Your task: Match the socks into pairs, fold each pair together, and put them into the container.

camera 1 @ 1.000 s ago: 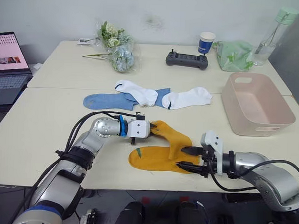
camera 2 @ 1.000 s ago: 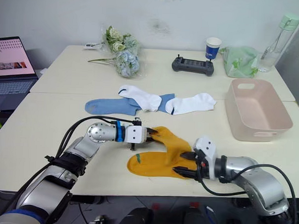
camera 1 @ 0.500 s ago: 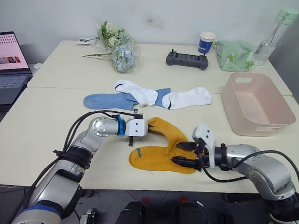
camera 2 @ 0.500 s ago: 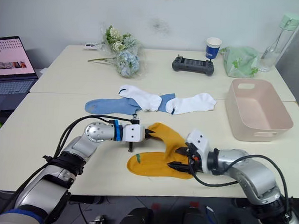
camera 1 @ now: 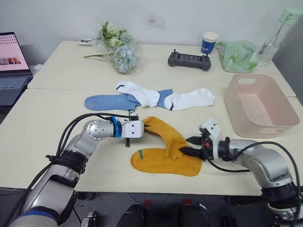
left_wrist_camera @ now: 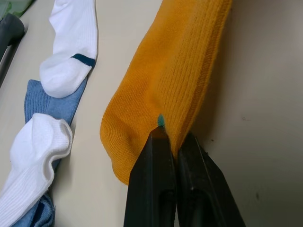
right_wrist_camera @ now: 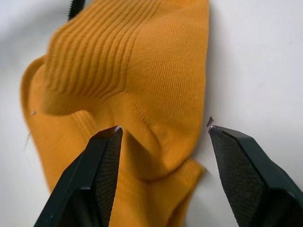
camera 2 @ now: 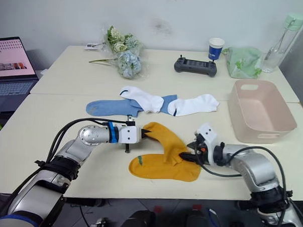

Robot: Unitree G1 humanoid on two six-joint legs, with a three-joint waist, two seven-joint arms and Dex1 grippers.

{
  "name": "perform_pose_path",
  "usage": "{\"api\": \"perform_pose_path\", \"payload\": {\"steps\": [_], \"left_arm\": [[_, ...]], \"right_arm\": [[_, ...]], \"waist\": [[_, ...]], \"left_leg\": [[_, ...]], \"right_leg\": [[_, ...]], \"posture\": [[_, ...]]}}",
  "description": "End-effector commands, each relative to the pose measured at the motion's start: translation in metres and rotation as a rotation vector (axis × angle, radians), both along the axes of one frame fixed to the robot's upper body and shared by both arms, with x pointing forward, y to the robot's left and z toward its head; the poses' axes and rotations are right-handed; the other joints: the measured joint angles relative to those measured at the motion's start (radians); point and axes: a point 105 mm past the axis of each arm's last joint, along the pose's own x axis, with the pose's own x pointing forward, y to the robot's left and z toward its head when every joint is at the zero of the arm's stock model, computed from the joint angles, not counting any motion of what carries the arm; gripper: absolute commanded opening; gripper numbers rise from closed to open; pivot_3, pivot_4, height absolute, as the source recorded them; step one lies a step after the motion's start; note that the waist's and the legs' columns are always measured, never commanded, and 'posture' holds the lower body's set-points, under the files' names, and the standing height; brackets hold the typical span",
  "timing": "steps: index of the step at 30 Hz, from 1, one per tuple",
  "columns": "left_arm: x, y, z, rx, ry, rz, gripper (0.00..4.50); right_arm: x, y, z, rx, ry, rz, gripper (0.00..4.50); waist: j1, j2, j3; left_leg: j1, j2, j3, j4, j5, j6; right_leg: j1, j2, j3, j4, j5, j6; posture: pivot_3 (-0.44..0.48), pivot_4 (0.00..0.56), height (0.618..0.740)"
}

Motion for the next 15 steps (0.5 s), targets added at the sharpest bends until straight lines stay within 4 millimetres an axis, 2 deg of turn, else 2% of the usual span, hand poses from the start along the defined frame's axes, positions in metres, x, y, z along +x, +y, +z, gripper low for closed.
{"api": "perform_pose_path", "payload": {"steps": [1, 3, 10, 13, 15], "left_arm": [[0.001, 0.001, 0.009, -0.019, -0.040, 0.008, 0.01], [0.001, 0.003, 0.009, -0.018, -0.038, 0.012, 0.00], [-0.003, 0.009, 0.007, -0.029, -0.038, 0.037, 0.00], [-0.012, 0.011, 0.010, -0.047, -0.040, 0.034, 0.00], [-0.026, 0.006, 0.018, -0.070, -0.045, 0.002, 0.00]], "right_arm": [[0.006, 0.004, 0.014, 0.043, -0.025, -0.011, 2.96], [0.005, 0.008, 0.017, 0.070, -0.014, 0.001, 2.54], [0.003, 0.008, 0.022, 0.089, -0.017, 0.019, 0.04], [-0.001, 0.003, 0.028, 0.087, -0.021, 0.036, 0.01], [-0.004, -0.002, 0.036, 0.070, -0.020, 0.077, 0.01]], "waist": [[0.000, 0.000, 0.000], [-0.001, 0.000, 0.000], [-0.002, 0.000, 0.000], [-0.004, 0.000, 0.000], [-0.007, 0.000, 0.000]], "left_leg": [[0.000, 0.000, 0.000, 0.000, 0.000, 0.000], [0.000, 0.000, 0.000, 0.000, 0.000, 0.000], [0.000, 0.000, 0.000, 0.000, 0.000, 0.000], [0.000, 0.000, 0.000, -0.001, 0.000, 0.000], [-0.001, 0.000, 0.000, -0.001, 0.000, 0.000]], "right_leg": [[0.000, 0.000, 0.000, 0.000, 0.000, 0.000], [0.000, 0.000, 0.000, 0.000, 0.000, 0.000], [-0.001, 0.000, 0.000, 0.000, 0.000, 0.000], [-0.002, 0.000, 0.001, 0.001, 0.000, 0.000], [-0.003, 0.000, 0.002, 0.001, 0.000, 0.000]], "posture": [[0.000, 0.150, 0.740], [0.000, 0.150, 0.740], [0.000, 0.150, 0.740], [0.000, 0.150, 0.740], [0.000, 0.150, 0.740]]}}
